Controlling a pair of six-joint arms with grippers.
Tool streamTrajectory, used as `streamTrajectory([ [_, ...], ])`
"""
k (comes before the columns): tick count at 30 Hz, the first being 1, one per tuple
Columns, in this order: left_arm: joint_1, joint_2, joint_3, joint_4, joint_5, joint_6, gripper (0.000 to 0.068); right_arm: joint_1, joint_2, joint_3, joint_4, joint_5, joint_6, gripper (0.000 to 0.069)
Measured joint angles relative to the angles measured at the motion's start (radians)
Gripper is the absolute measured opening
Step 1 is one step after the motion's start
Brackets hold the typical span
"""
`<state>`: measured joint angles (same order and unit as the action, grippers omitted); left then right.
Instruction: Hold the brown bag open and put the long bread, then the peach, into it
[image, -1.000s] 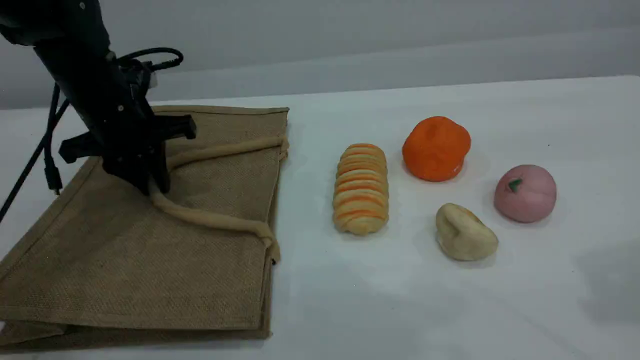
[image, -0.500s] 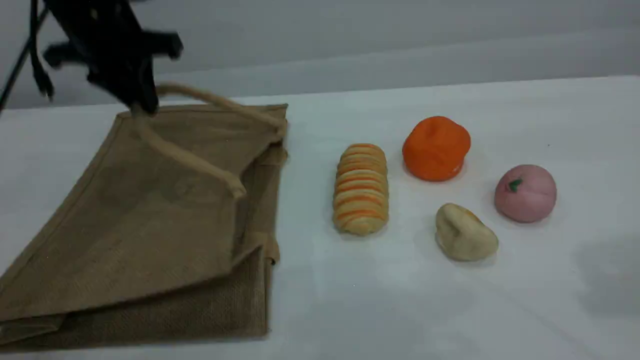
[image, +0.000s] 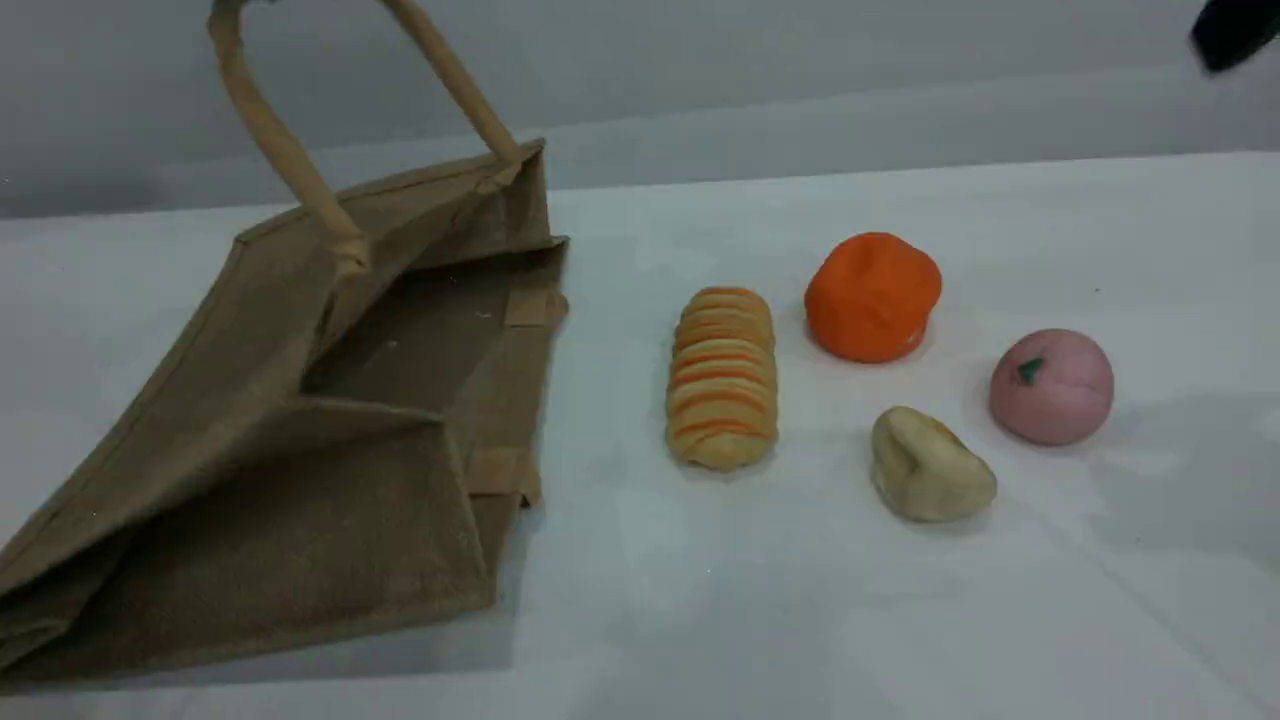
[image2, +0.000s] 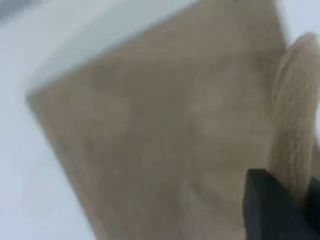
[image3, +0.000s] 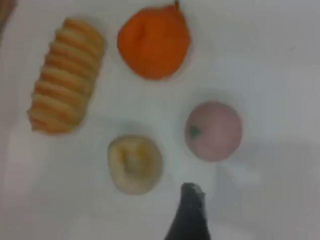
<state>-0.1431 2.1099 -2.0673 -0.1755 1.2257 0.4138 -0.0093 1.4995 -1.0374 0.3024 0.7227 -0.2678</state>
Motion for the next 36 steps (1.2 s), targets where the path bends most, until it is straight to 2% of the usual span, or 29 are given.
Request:
streamTrajectory([
  [6, 0.0, 0.0, -0.079, -0.094, -0.002, 0.137, 0.0097, 0.0, 0.108, 0.0, 0.116, -0.023, -0.112, 0.0533],
  [13, 0.0, 0.0, -0.113, -0.283, -0.003, 0.33, 0.0097, 0.001, 0.208, 0.0, 0.313, -0.054, -0.28, 0.0533],
  [16, 0.0, 0.0, -0.113, -0.325, -0.003, 0.384, 0.0097, 0.012, 0.234, 0.0, 0.384, -0.057, -0.337, 0.0533],
  [26, 0.0, 0.0, -0.113, -0.326, -0.004, 0.395, 0.0097, 0.177, 0.373, -0.081, 0.434, -0.132, -0.362, 0.0533],
  [36, 0.0, -0.001, -0.113, -0.326, -0.005, 0.39, 0.0097, 0.318, 0.584, -0.256, 0.441, -0.141, -0.328, 0.0533],
])
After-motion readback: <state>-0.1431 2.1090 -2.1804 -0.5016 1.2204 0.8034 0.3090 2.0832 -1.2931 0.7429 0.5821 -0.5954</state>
